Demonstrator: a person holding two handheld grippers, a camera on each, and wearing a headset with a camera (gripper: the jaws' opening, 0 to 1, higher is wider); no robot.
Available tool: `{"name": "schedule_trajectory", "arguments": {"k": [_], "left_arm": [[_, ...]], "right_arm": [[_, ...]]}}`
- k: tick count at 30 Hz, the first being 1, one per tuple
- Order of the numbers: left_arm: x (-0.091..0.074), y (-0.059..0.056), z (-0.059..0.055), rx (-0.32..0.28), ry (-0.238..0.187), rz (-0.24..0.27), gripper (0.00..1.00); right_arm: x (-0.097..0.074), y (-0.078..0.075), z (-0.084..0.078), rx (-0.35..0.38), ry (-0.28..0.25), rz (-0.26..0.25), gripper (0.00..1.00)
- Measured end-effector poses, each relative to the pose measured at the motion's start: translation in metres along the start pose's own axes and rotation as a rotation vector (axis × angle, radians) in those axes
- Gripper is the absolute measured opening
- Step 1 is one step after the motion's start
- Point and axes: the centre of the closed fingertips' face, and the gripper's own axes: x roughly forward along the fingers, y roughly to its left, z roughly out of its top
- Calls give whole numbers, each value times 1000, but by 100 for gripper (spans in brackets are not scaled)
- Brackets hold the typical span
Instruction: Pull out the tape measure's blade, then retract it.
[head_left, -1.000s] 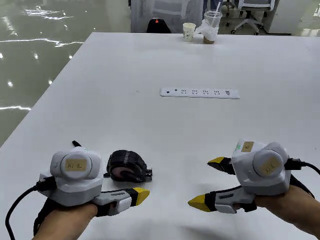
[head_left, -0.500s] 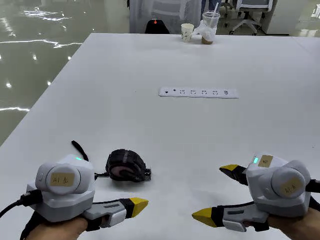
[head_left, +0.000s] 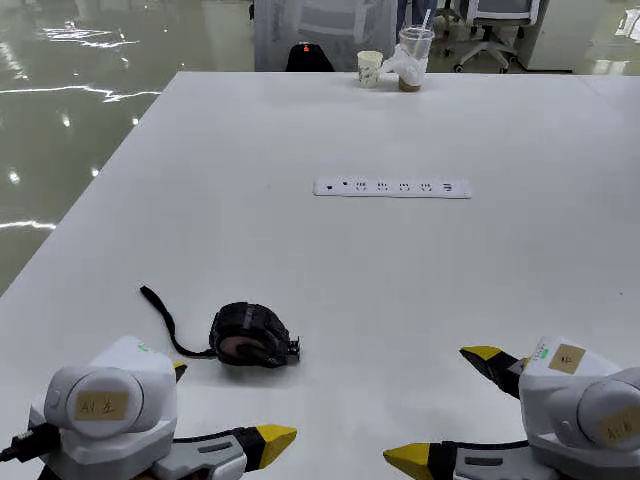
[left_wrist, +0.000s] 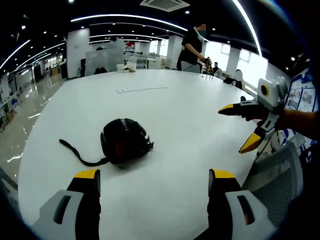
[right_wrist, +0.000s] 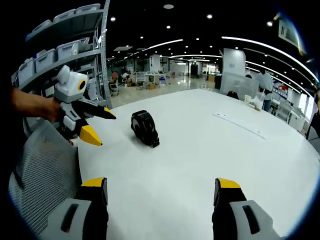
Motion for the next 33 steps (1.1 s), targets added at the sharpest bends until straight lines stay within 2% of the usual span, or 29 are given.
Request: {"name": "schedule_trajectory", "arguments": {"k": [6, 14, 19, 27, 33], "left_arm": [[-5, -4, -1, 15, -7, -9, 90], [-12, -10, 2, 40, -42, -21, 97], [-16, -15, 2, 47, -52, -29, 98], [-23, -18, 3, 64, -59, -31, 99], [-28, -18, 5, 43, -76, -18, 99]], "right_arm": [[-6, 3, -1, 8, -16, -13, 91], [-13, 7, -2, 20, -31, -37, 95], [-19, 7, 3, 53, -56, -58, 98], [-26, 12, -1, 88, -53, -72, 99], [-31, 17, -2, 104, -60, -77, 99]]}}
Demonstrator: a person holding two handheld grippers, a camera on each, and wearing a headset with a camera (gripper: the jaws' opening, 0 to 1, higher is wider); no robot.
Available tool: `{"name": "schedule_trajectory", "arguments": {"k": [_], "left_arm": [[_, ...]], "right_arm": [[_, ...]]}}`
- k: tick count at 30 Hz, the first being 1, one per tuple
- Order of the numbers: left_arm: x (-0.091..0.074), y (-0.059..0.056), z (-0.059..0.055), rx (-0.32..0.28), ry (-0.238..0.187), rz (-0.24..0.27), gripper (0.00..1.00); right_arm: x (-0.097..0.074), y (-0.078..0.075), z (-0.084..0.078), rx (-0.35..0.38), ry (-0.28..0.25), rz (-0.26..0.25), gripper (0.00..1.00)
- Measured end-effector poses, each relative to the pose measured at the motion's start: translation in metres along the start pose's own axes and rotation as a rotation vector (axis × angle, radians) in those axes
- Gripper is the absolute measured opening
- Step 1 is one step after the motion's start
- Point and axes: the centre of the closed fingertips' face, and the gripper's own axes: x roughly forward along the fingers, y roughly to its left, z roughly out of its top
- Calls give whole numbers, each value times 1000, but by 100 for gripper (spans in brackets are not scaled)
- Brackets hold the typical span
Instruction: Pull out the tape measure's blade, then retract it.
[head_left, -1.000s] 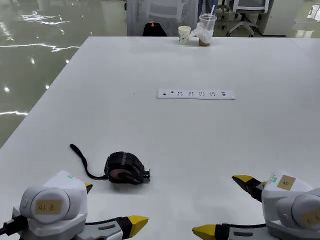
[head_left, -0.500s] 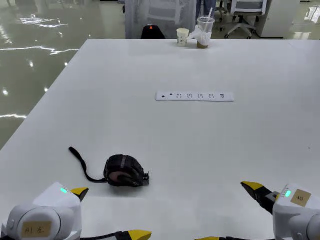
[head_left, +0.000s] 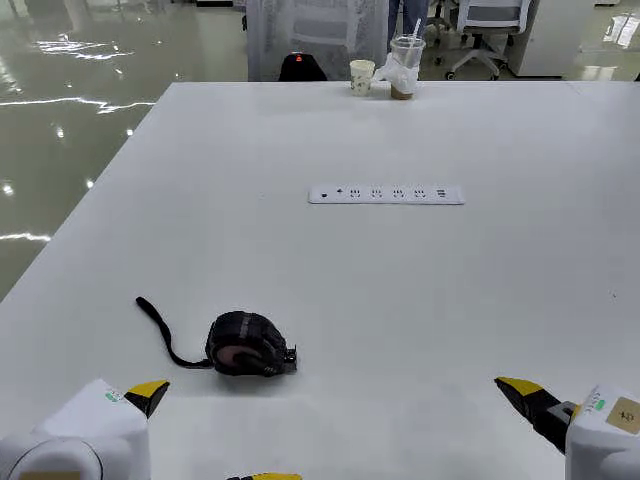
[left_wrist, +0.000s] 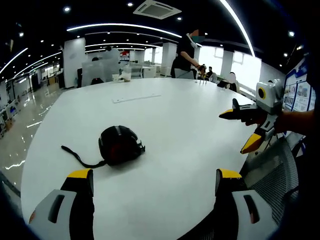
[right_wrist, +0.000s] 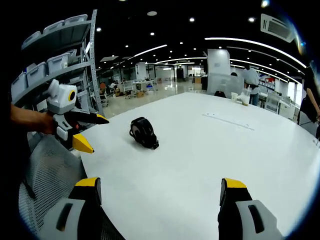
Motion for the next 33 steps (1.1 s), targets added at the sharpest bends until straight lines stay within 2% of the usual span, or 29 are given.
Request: {"name": "schedule_trajectory", "arguments": {"k": [2, 3, 15, 18, 32, 33], "left_arm": [[-1, -2, -3, -35, 11, -9, 98], [-2, -1, -1, -27, -4, -5, 99], [-7, -3, 2, -10, -23, -16, 99], [-7, -3, 2, 10, -21, -19, 99], [-8, -4, 2, 7, -12, -41, 96], [-8, -6, 1, -2, -7, -55, 94]], "right_arm": [[0, 1, -1, 4, 0, 0, 99], [0, 2, -1, 5, -2, 0, 99], [-5, -1, 1, 10, -13, -13, 99], [-6, -1, 0, 10, -10, -14, 99], [-6, 0, -1, 8, -6, -11, 99], [-7, 0, -2, 8, -6, -12, 99]]}}
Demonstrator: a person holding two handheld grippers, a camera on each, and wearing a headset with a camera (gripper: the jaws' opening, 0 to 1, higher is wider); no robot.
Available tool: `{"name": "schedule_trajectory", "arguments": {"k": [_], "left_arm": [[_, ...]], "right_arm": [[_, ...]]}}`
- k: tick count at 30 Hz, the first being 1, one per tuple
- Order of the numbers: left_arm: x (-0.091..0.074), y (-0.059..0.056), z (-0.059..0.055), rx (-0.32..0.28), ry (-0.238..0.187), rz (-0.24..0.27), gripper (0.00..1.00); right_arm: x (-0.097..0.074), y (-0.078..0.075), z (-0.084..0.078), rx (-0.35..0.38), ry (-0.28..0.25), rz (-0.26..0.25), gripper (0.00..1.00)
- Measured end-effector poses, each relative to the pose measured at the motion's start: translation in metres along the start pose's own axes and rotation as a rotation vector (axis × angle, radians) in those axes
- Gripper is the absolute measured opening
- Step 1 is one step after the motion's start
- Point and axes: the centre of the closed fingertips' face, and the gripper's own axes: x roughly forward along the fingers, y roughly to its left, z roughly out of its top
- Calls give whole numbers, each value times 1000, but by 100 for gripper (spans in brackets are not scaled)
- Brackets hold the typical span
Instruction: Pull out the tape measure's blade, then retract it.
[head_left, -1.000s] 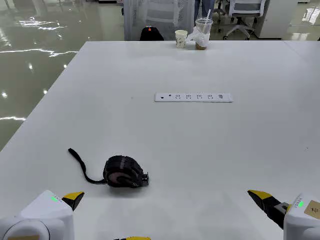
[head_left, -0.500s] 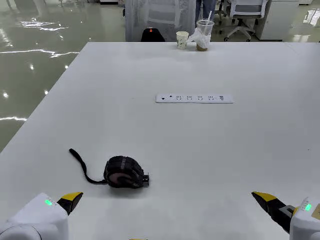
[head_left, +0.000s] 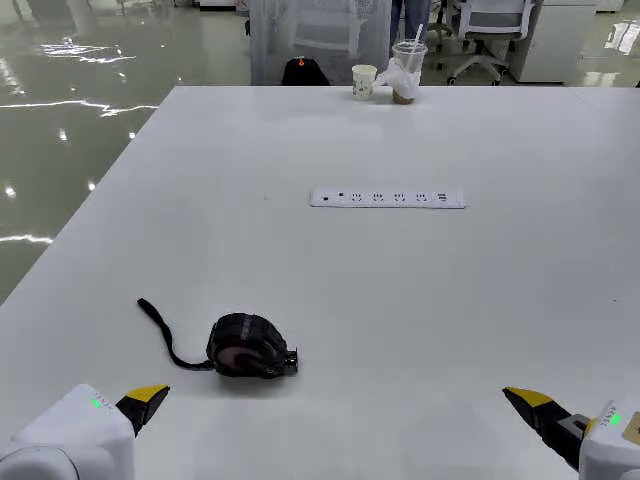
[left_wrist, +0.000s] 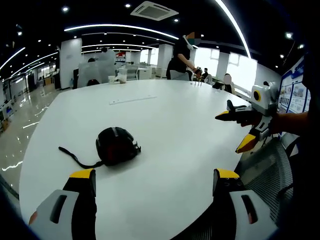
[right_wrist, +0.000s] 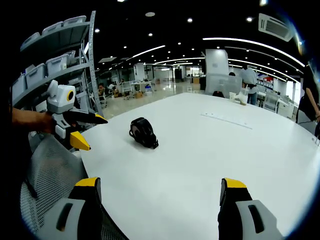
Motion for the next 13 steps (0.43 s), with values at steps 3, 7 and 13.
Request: {"name": "schedule_trajectory", "arguments": {"k": [3, 7, 13], "left_arm": [[0, 3, 1, 11, -2, 13, 96], [0, 5, 1, 13, -6, 17, 97], [-1, 6, 3, 28, -12, 22, 99]], "right_arm": [[0, 0, 0, 0, -1, -1, 99], [-1, 0, 0, 0, -2, -2, 99], [-2, -1, 0, 1, -2, -3, 99]]}}
